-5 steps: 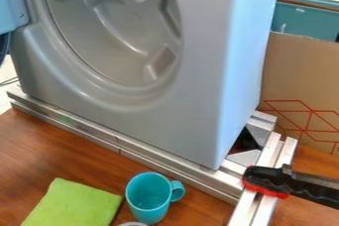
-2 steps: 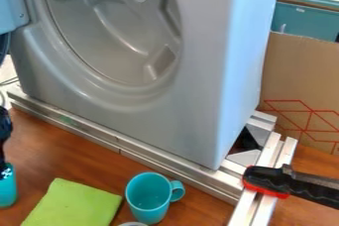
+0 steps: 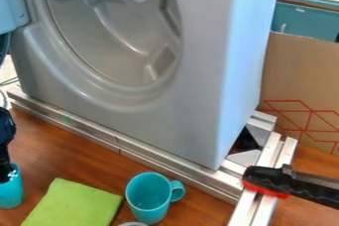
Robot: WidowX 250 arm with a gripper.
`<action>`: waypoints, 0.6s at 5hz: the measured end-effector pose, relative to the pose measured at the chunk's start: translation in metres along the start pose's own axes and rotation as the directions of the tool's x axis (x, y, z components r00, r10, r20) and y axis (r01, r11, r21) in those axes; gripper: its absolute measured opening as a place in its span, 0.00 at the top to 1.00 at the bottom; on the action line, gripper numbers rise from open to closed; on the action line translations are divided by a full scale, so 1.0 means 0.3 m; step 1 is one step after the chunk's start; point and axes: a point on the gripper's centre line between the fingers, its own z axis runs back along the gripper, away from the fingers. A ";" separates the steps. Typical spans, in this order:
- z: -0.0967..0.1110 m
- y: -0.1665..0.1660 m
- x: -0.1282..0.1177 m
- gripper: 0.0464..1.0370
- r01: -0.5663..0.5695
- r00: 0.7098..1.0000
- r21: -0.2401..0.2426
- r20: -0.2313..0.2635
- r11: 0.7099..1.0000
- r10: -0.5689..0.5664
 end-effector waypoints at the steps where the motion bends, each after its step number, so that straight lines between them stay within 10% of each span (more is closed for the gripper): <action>1: -0.002 -0.016 -0.018 0.68 -0.011 1.000 -0.030 -0.028 0.999 0.010; 3: 0.127 -0.042 0.000 0.08 -0.059 0.996 0.016 0.065 0.998 0.057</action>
